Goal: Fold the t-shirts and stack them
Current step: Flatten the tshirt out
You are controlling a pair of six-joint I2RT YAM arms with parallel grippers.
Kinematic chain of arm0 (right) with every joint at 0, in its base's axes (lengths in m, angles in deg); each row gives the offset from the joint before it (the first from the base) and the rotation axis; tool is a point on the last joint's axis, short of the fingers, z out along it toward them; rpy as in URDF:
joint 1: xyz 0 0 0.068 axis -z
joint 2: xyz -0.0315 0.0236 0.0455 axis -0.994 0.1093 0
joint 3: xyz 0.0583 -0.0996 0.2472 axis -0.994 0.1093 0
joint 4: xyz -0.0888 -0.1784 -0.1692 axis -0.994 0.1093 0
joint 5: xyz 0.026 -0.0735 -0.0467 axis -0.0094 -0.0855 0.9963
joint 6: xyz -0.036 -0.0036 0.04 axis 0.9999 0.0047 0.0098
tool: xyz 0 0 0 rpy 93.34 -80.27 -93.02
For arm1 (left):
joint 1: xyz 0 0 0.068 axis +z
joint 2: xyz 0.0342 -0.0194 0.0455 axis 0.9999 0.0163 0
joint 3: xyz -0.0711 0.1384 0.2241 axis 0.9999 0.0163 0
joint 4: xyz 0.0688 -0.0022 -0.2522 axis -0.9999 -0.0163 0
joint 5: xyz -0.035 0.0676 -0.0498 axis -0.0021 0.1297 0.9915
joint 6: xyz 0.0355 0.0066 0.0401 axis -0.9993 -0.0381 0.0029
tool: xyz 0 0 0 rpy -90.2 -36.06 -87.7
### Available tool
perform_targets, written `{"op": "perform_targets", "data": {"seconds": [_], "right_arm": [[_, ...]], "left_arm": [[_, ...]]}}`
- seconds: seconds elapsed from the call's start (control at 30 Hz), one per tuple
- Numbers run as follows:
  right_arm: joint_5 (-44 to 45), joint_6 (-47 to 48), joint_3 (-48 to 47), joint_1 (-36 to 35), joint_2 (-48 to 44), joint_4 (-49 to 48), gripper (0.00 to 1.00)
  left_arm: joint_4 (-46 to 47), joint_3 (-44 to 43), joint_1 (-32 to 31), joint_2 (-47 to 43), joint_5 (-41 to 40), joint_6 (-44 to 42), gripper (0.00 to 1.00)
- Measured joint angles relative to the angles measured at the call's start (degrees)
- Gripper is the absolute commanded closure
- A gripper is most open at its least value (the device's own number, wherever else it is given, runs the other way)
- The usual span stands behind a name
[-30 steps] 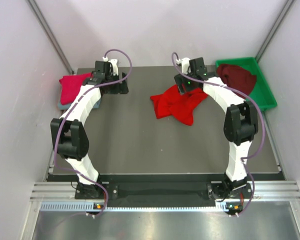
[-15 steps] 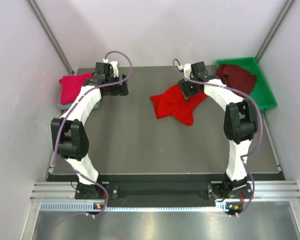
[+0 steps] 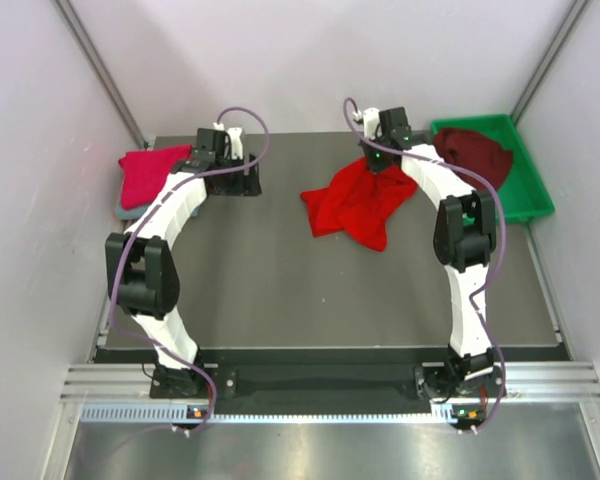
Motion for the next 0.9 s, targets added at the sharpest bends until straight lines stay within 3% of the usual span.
{"op": "perform_targets", "data": {"seconds": [0.3, 0.53, 0.9], "right_arm": [[-0.76, -2.91, -16.15, -1.03, -1.09, -2.54, 1.00], [0.44, -3.41, -19.28, -1.01, -4.83, -4.83, 1.00], [2.01, -3.39, -21.11, -0.94, -5.01, -5.51, 1.00]], "left_arm": [[-2.84, -0.98, -9.64, 10.21, 7.41, -5.66, 0.15], [-2.34, -6.21, -11.28, 14.62, 10.75, -6.54, 0.16], [2.27, -25.46, -13.31, 30.99, 7.39, -7.67, 0.17]]}}
